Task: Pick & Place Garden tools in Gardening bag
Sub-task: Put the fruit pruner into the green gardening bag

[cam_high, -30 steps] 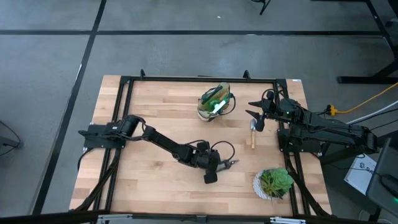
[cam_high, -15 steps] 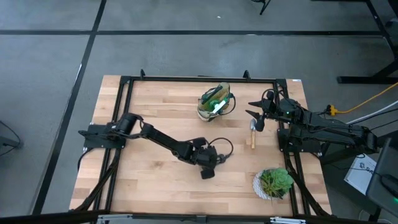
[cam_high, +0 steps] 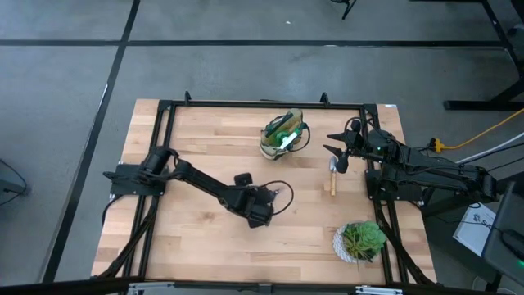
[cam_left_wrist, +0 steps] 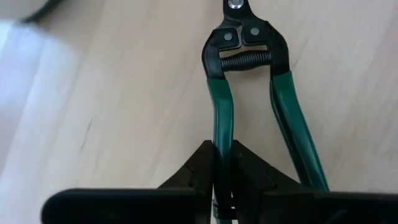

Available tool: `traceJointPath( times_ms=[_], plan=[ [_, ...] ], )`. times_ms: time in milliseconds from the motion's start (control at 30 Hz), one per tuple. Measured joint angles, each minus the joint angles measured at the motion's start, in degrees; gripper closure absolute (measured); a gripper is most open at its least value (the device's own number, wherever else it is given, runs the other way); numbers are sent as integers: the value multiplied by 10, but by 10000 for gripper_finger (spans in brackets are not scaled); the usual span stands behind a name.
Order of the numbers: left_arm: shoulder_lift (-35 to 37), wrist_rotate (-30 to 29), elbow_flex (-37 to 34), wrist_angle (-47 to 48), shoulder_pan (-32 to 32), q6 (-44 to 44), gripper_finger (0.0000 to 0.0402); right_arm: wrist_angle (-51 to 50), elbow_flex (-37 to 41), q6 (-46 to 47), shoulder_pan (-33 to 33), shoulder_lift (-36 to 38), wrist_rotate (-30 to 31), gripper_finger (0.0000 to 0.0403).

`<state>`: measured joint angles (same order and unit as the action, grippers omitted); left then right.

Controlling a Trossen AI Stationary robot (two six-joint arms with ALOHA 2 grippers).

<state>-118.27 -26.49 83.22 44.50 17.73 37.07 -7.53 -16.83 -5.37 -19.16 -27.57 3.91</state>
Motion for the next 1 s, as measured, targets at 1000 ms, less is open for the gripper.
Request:
traceJointPath(
  times_ms=[1000],
  plan=[
    [106, -98, 3, 316, 40, 198, 375, 0, 0, 0, 0, 0, 0, 217]
  ],
)
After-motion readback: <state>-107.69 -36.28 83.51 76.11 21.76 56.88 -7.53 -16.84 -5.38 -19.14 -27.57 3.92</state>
